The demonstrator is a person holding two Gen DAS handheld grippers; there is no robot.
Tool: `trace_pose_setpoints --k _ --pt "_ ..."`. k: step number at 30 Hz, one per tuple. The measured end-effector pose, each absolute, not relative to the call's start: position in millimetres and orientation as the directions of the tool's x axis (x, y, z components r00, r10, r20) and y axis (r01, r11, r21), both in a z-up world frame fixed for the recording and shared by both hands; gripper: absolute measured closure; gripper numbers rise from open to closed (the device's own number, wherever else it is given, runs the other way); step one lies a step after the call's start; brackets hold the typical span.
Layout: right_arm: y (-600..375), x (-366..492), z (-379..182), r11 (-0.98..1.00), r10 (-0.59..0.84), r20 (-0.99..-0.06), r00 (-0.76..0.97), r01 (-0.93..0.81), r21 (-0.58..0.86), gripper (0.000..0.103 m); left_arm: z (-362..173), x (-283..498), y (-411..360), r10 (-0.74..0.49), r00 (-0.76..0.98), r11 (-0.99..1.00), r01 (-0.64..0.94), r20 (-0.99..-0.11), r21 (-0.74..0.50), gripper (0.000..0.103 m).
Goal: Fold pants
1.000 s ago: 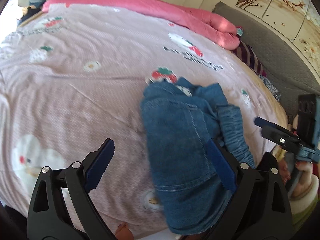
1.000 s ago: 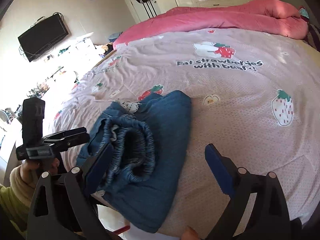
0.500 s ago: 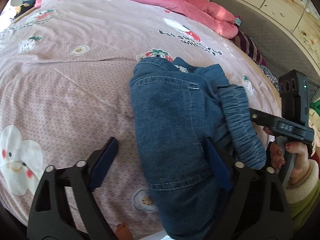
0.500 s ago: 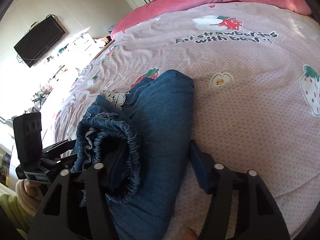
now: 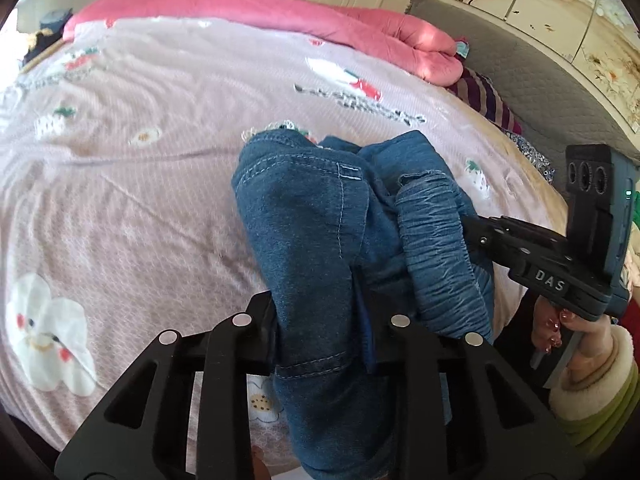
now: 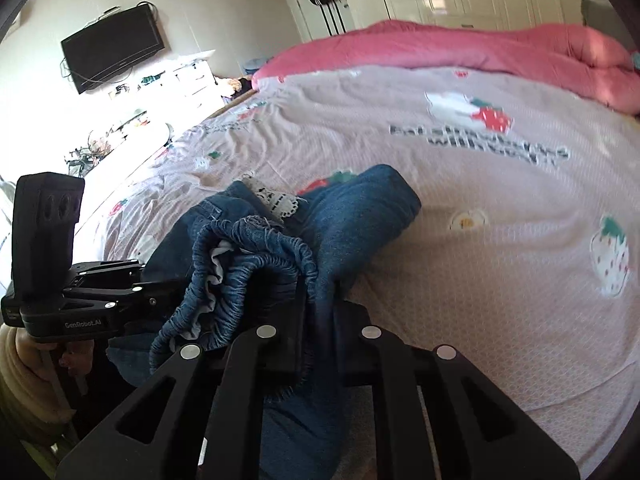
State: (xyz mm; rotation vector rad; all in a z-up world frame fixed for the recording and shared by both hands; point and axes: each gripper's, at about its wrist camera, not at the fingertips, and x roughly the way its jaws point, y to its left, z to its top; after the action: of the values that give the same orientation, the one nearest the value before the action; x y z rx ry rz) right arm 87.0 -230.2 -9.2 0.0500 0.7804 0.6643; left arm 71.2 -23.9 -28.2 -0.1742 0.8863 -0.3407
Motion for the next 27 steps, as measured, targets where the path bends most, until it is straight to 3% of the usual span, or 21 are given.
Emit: trace_pose_setpoints --k 12,27 --pt "-214 124 37 0.801 0.571 -0.562 0.599 -0.558 0.219 0.093 27 101 -14 -0.273 0.714 0.962 0.198 -0.644 -0.187 0.082" --pt "-198 182 31 0.826 0.534 -0.588 0.607 -0.524 0.209 0.093 21 155 -9 -0.249 0.719 0.968 0.172 -0.648 -0.182 0.082"
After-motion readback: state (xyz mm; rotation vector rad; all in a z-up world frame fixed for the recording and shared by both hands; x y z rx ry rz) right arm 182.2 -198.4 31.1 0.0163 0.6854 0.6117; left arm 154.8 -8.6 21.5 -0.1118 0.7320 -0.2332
